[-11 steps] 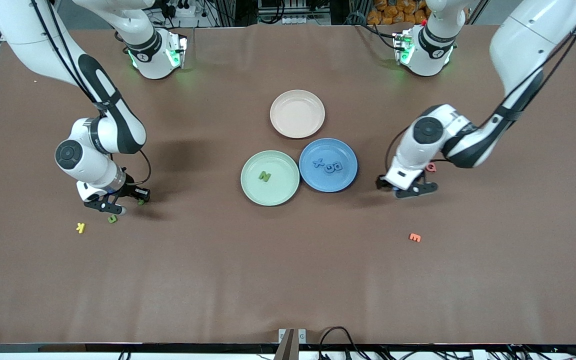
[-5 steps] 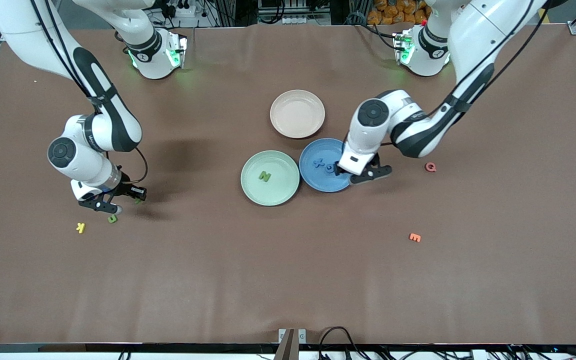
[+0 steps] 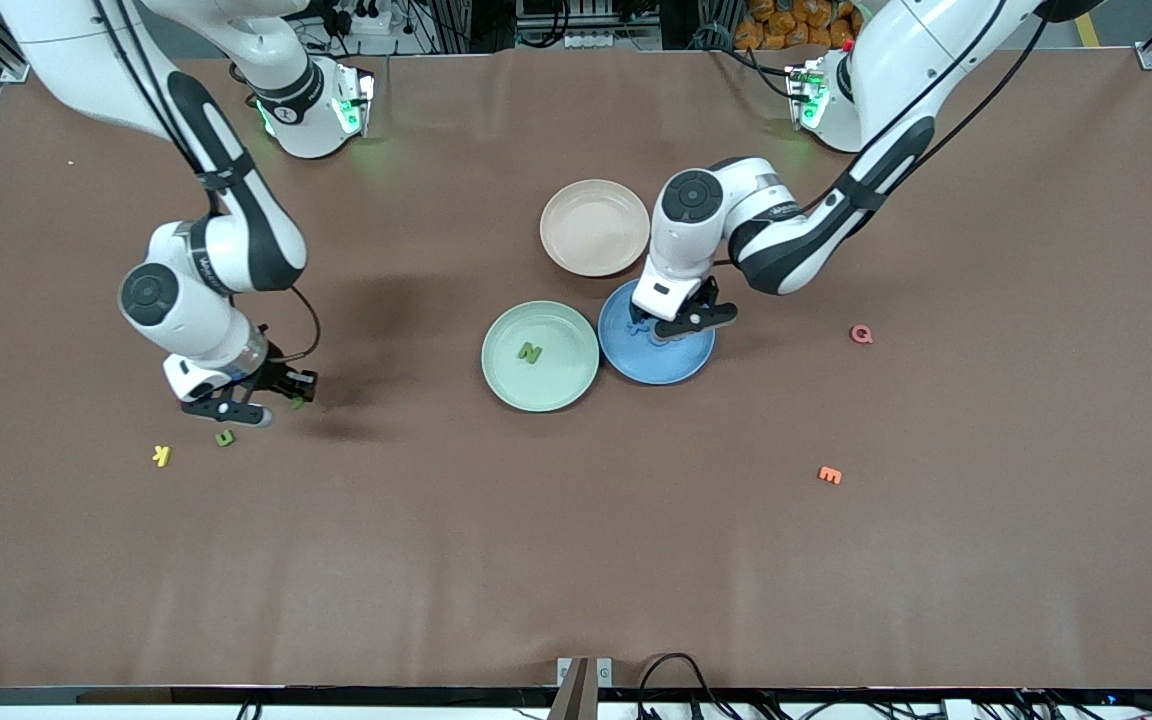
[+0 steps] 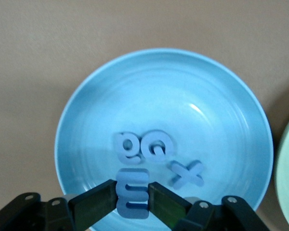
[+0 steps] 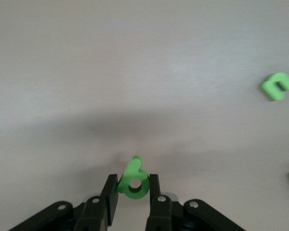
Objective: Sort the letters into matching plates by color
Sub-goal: 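Release the 'E' on the blue plate while the right gripper carries 'b' over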
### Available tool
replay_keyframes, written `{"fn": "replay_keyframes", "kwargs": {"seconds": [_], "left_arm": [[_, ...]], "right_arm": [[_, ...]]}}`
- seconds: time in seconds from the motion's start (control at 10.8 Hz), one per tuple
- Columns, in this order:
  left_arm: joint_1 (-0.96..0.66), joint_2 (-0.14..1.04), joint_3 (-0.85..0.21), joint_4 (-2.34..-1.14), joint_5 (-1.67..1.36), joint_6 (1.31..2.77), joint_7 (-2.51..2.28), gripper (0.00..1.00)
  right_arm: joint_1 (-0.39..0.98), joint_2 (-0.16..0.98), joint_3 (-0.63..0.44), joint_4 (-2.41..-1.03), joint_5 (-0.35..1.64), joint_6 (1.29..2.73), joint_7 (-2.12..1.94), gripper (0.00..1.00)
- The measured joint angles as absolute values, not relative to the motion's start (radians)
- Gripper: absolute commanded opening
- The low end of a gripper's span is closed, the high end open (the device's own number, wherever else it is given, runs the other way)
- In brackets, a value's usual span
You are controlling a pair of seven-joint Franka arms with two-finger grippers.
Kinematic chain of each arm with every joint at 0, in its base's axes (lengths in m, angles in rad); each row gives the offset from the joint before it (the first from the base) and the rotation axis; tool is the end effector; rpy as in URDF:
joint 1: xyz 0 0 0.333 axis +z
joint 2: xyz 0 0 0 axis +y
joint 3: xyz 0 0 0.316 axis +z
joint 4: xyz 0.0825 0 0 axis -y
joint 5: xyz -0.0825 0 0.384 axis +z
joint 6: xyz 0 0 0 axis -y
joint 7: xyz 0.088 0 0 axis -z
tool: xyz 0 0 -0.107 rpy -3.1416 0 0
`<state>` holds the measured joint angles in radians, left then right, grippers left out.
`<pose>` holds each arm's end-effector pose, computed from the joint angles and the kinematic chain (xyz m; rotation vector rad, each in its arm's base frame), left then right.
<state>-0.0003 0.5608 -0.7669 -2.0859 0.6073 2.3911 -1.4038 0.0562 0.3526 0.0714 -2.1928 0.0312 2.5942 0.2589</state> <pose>0.4190 -0.3950 0.2166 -3.0891 -0.3729 -0.0021 0.5591 0.0713 0.2275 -3.0806 0.2509 -0.0626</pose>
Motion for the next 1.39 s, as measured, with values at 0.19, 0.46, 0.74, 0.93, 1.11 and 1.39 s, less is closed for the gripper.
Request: {"fn": "replay_keyframes", "kwargs": {"seconds": [0.19, 0.46, 0.74, 0.93, 1.11, 1.39], "left_arm": [[-0.023, 0.573, -0.766, -2.082, 0.605, 2.391, -1.414, 1.00], [-0.030, 0.588, -0.760, -2.054, 0.592, 2.391, -1.416, 1.00], [-0.028, 0.590, -0.724, -1.986, 0.591, 2.345, -1.416, 1.00], [-0.020, 0.591, -0.690, -1.931, 0.591, 2.338, -1.415, 1.00], [-0.012, 0.592, -0.675, -1.865, 0.591, 2.304, -1.413, 1.00], [0.036, 0.592, -0.665, -1.804, 0.591, 2.249, -1.346, 1.00]], "right_arm": [[0.118, 0.352, 0.074, -2.185, 0.031, 2.590, 0.317, 0.20], [0.222, 0.351, 0.077, -2.167, 0.032, 2.566, 0.418, 0.20], [0.329, 0.352, 0.098, -2.147, 0.032, 2.554, 0.554, 0.20], [0.393, 0.359, 0.107, -2.125, 0.032, 2.518, 0.648, 0.20], [0.461, 0.389, 0.110, -2.077, 0.032, 2.487, 0.743, 0.20], [0.541, 0.469, 0.110, -1.995, 0.032, 2.486, 0.872, 0.20]]}}
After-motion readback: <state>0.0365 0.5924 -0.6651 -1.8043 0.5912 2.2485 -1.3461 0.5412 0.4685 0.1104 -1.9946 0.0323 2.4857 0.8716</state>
